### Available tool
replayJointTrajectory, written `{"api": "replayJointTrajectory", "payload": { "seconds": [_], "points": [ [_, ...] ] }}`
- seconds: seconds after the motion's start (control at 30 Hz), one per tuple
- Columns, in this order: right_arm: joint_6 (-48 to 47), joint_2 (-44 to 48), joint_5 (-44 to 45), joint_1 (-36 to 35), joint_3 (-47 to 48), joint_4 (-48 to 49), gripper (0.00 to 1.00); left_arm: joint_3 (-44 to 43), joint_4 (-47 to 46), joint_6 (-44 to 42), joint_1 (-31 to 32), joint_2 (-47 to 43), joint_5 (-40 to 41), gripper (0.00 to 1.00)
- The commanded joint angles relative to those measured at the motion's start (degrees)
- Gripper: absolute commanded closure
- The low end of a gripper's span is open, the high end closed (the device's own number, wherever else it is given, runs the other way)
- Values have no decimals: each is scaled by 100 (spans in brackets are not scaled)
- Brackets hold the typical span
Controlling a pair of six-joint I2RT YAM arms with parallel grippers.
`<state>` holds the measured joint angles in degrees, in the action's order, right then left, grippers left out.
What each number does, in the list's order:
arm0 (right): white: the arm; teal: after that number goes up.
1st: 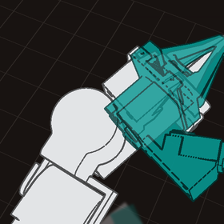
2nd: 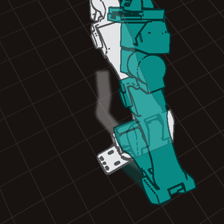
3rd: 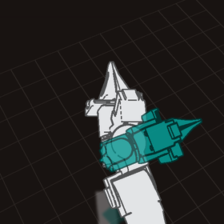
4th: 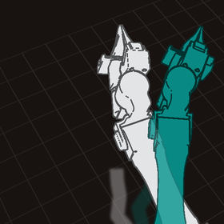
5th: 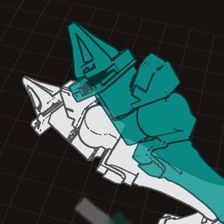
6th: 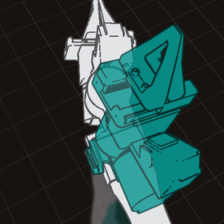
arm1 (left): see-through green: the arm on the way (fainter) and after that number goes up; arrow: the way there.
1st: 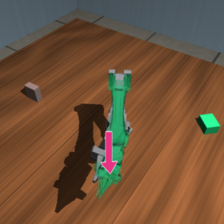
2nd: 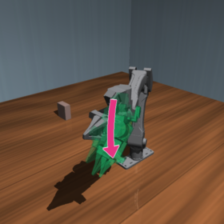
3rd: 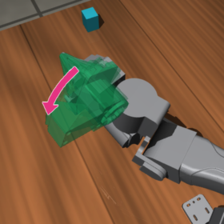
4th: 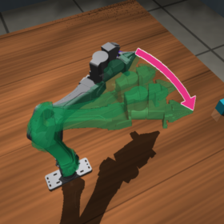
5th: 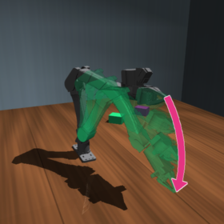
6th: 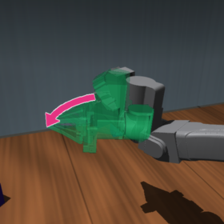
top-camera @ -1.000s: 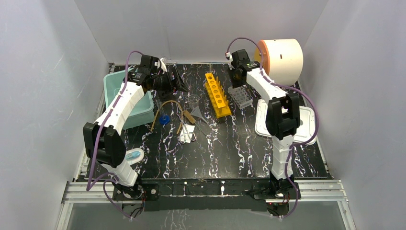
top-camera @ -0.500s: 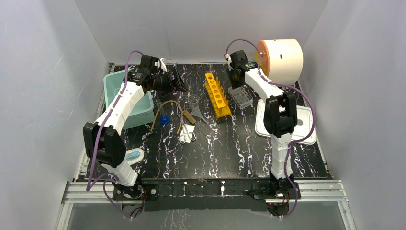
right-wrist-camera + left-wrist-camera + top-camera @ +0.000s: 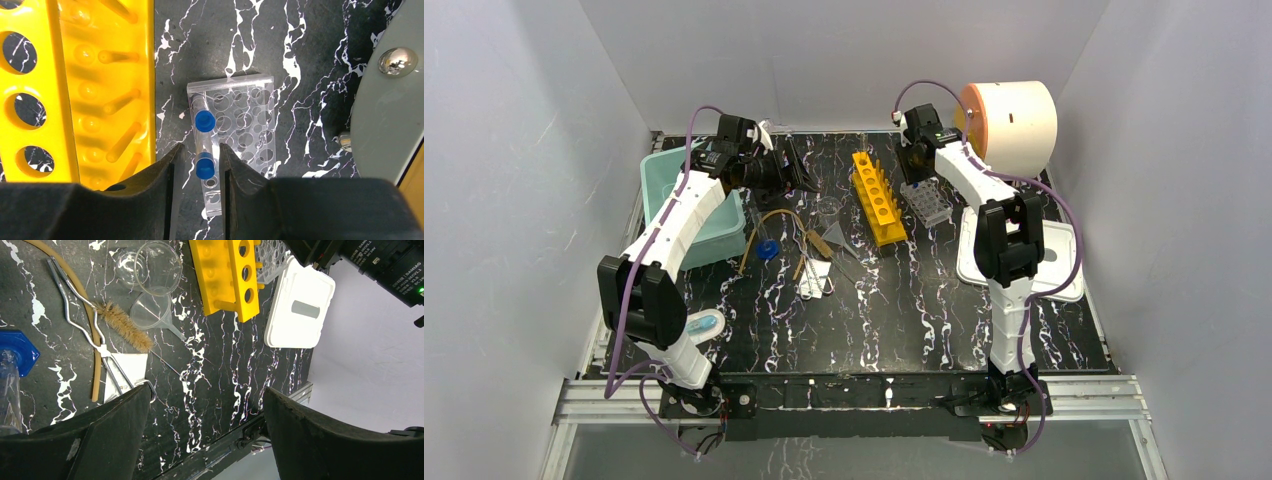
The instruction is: Organize the chemistry lab equipment
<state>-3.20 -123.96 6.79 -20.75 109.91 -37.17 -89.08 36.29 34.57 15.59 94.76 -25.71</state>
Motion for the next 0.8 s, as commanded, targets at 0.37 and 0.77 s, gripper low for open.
{"api": "replayJointTrajectory", "payload": {
  "seconds": [0.37, 0.77],
  "points": [
    [120, 464, 28, 12, -45, 135, 44, -64, 80, -78, 14, -236, -40, 18],
    [258, 1077, -173, 10, -1173, 446, 58, 72, -8, -20, 11, -257, -206, 18]
  ]
}}
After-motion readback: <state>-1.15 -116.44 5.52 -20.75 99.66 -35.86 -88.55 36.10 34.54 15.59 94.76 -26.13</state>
